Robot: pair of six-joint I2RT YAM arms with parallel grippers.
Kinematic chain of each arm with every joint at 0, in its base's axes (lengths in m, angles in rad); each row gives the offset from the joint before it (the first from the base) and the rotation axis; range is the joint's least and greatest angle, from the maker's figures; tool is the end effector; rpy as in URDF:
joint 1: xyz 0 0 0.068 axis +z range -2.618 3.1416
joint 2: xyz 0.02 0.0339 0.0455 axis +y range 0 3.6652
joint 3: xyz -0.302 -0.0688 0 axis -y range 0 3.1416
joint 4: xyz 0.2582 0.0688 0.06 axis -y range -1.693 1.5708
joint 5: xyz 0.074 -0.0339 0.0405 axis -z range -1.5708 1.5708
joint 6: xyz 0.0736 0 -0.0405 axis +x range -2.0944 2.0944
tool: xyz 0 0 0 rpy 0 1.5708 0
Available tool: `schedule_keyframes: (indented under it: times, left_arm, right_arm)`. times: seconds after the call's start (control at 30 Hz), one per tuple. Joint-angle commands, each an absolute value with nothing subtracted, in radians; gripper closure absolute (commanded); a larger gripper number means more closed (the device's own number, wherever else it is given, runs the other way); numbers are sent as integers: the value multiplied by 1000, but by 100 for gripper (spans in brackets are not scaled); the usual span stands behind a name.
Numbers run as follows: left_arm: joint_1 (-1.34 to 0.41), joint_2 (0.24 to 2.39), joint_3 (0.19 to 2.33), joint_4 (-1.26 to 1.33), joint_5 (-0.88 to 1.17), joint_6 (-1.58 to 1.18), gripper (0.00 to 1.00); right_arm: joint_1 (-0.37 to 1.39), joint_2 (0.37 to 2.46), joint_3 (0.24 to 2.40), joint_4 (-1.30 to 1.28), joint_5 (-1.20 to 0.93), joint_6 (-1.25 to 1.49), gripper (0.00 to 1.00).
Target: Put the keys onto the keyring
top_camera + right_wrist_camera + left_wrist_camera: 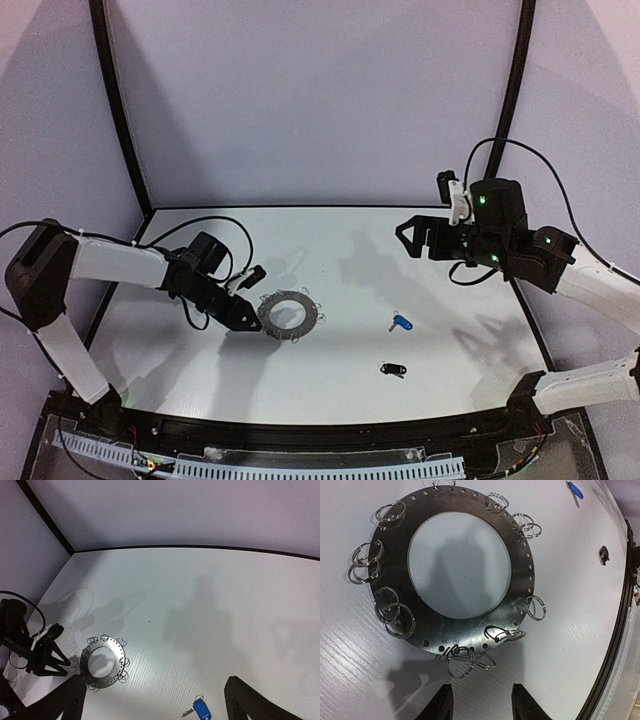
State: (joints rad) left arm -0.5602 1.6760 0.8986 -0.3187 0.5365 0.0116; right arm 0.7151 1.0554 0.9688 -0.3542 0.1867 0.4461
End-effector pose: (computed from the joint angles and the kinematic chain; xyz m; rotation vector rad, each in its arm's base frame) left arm 0.2685 -0.2128 0.1534 0.9319 2.5349 -0.8896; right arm 0.2097 0.1640 0.3513 -0.1538 2.0414 0.5506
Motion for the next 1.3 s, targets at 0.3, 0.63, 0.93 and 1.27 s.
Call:
schedule_keyframes:
  times: [0.3,0.63,0.93,1.27]
  left_arm:
    - [-561,1775,991,-398,554,62,66]
    - [-561,1801,1020,-406,560,79,77]
    - [-561,1794,1040,-411,551,86,78]
    - [-561,1805,1046,-420,526,93,80]
  right_arm:
    - [715,1080,983,-350,191,479,2]
    - [715,1041,962,-357,199,508,2]
    - [715,1028,950,-358,199,531,2]
    - [715,983,917,-349,208,568,2]
